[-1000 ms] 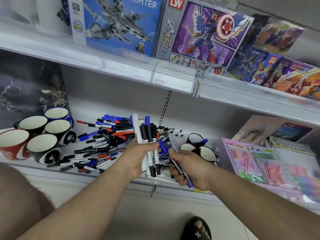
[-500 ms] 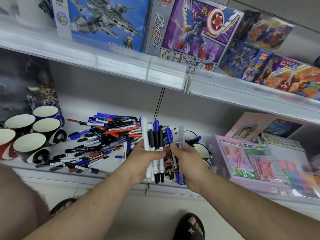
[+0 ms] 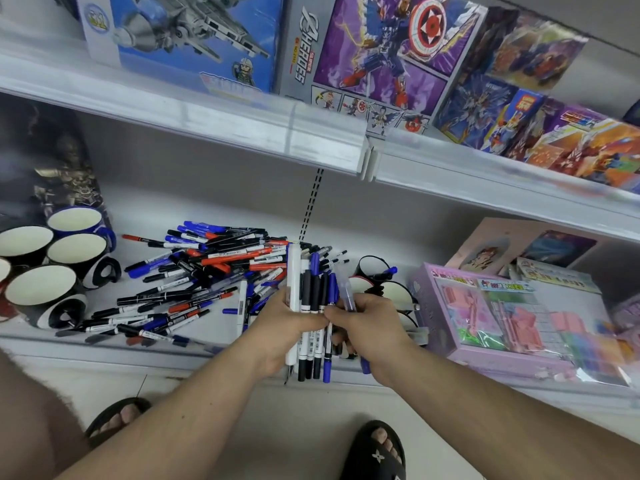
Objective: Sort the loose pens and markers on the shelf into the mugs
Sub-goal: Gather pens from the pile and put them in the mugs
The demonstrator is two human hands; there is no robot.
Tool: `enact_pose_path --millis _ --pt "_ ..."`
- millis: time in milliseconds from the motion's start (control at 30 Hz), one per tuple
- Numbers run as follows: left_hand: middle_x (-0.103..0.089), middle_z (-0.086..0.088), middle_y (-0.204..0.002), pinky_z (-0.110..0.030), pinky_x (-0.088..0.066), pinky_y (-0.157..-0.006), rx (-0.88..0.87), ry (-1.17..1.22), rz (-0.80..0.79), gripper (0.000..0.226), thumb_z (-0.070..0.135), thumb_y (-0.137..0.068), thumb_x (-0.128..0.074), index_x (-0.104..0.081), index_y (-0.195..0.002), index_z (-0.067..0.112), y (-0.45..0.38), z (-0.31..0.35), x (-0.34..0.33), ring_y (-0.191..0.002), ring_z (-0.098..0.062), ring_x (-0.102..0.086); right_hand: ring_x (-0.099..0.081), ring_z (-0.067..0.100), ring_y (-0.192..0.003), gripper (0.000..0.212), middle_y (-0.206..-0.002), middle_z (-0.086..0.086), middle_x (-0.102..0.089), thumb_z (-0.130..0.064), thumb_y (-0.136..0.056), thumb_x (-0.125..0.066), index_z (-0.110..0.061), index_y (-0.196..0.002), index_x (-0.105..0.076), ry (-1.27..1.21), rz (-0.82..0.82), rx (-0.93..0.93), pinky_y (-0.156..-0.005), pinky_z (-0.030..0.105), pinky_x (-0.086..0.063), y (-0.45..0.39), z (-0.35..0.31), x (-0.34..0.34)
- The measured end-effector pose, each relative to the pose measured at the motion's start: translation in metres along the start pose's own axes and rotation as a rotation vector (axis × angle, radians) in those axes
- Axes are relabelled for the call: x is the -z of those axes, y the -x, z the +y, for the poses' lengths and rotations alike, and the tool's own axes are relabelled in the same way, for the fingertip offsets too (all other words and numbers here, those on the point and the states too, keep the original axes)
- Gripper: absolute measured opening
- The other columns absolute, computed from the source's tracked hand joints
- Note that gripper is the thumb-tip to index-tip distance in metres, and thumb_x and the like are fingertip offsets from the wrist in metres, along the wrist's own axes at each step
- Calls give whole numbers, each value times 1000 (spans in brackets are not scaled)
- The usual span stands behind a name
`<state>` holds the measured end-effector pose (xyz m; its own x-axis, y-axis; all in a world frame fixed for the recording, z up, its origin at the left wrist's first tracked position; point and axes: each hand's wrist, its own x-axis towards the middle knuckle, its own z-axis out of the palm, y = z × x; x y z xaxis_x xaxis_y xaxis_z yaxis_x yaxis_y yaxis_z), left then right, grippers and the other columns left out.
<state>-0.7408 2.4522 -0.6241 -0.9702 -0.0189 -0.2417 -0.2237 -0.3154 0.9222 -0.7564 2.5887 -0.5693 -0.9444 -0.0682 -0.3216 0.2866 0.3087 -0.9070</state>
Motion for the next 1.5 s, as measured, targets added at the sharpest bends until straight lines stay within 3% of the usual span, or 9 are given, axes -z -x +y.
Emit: enact_pose_path --millis 167,400,633,733,1033,1200,1300,1433,1500 --pt "-76 -9 -91 -22 -54 -64 24 -65 58 40 -12 -74 -73 -65 -108 8 3 -14 -12 -82 -20 -72 -52 15 -49 4 -61 10 -60 0 -86 -69 1 -86 -65 -82 -1 -207 -44 23 -41 -11 13 0" --pt "-76 -7 -92 -26 -53 -66 70 -5 170 36 -7 -74 -76 -68 -104 11 -9 -23 -22 -85 -22 -72 -57 14 -51 14 -76 10 -69 -11 -100 -51 -4 -99 -63 -208 -81 -330 -45 23 -42 -23 15 15" --pt "-72 5 -65 -17 -48 -40 127 202 222 24 -9 -84 -69 -64 -90 13 -26 -22 -28 -68 -16 -70 -45 17 -51 41 -68 4 -47 -56 -97 -35 -20 -87 -53 -91 309 -182 -53 28 -38 -70 0 85" --pt "-75 -7 -84 -25 -54 -49 176 204 218 25 -6 -83 -71 -69 -103 8 -29 -26 -33 -67 -16 -73 -47 17 -67 43 -77 8 -47 -45 -98 -38 -10 -97 -63 114 407 -157 -74 33 -39 -90 6 115" --pt "-75 -11 -92 -41 -60 -66 160 235 299 24 -2 -83 -72 -71 -104 8 -34 -27 -21 -76 -23 -74 -67 27 -76 18 -86 5 -68 -25 -89 -66 -21 -104 -58 249 573 54 -62 34 -54 -135 63 149" --pt "-75 -7 -90 -27 -57 -52 161 199 305 25 -4 -83 -71 -70 -103 10 -32 -36 -19 -73 -17 -74 -68 26 -84 16 -95 7 -69 -14 -91 -58 -15 -107 -61 450 511 29 -62 31 -53 -148 77 150" --pt "-76 -6 -92 -41 -58 -80 144 151 267 25 -3 -81 -73 -71 -100 13 -34 -37 -23 -89 -23 -73 -62 25 -92 27 -113 9 -68 -19 -97 -51 -11 -116 -67 614 402 -19 -77 32 -52 -150 90 143" --pt "-74 -1 -84 -15 -51 -49 112 162 233 29 -8 -82 -71 -66 -99 14 -33 -37 -33 -65 -3 -70 -61 27 -107 30 -124 11 -65 -14 -99 -46 -5 -120 -66 828 250 -95 -87 32 -50 -148 97 136" --pt "-74 2 -78 -13 -49 -46 113 154 208 29 -9 -82 -71 -66 -100 13 -31 -37 -36 -63 -2 -70 -61 28 -94 24 -110 9 -67 -13 -92 -55 -13 -114 -67 830 275 -107 -73 29 -48 -149 101 137"
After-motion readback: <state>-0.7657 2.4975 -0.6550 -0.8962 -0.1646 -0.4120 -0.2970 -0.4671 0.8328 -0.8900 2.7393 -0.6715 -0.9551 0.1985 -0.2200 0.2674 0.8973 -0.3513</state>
